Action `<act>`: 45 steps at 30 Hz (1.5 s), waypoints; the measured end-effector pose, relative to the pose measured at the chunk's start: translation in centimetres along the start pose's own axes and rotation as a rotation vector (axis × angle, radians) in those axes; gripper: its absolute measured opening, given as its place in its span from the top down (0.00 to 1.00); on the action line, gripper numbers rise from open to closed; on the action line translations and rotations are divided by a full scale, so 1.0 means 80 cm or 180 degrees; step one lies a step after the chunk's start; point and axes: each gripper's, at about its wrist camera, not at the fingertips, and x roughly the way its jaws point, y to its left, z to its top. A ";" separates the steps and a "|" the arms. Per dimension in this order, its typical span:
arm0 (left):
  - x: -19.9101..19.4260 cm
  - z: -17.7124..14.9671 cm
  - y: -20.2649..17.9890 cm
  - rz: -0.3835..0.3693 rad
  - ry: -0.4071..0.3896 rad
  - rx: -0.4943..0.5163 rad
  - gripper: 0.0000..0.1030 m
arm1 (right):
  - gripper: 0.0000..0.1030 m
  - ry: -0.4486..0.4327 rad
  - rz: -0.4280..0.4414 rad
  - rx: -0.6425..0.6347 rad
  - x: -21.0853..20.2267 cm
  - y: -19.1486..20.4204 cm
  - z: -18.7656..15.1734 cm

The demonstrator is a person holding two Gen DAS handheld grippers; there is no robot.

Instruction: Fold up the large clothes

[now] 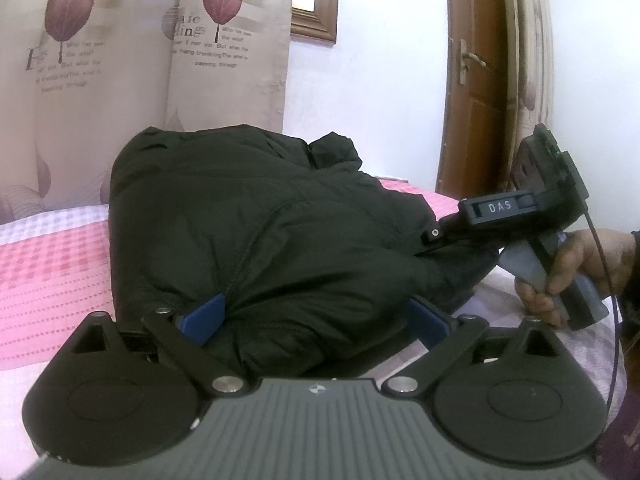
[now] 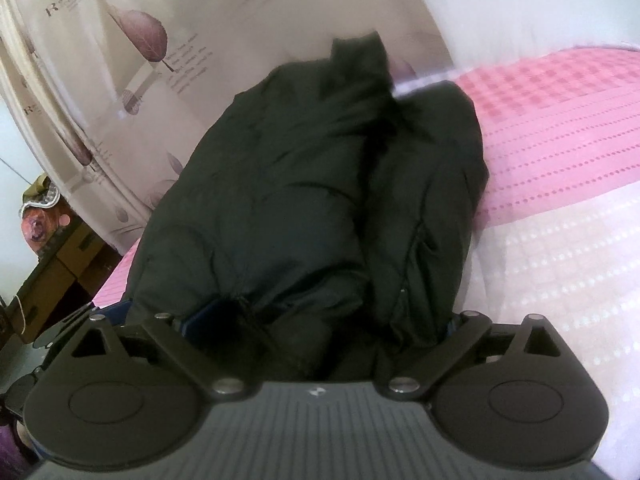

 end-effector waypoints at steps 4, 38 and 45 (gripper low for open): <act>0.001 0.002 -0.002 0.0013 0.0031 0.0040 0.03 | 0.03 -0.0012 -0.0013 -0.0017 -0.002 0.000 -0.002; 0.060 0.051 0.191 -0.0439 0.0531 -0.1591 0.30 | 0.51 -0.0067 0.0219 0.0109 0.015 0.008 0.031; -0.024 0.057 0.178 -0.0268 0.0511 -0.1644 0.32 | 0.61 -0.0208 0.0405 -0.0022 -0.015 0.067 0.010</act>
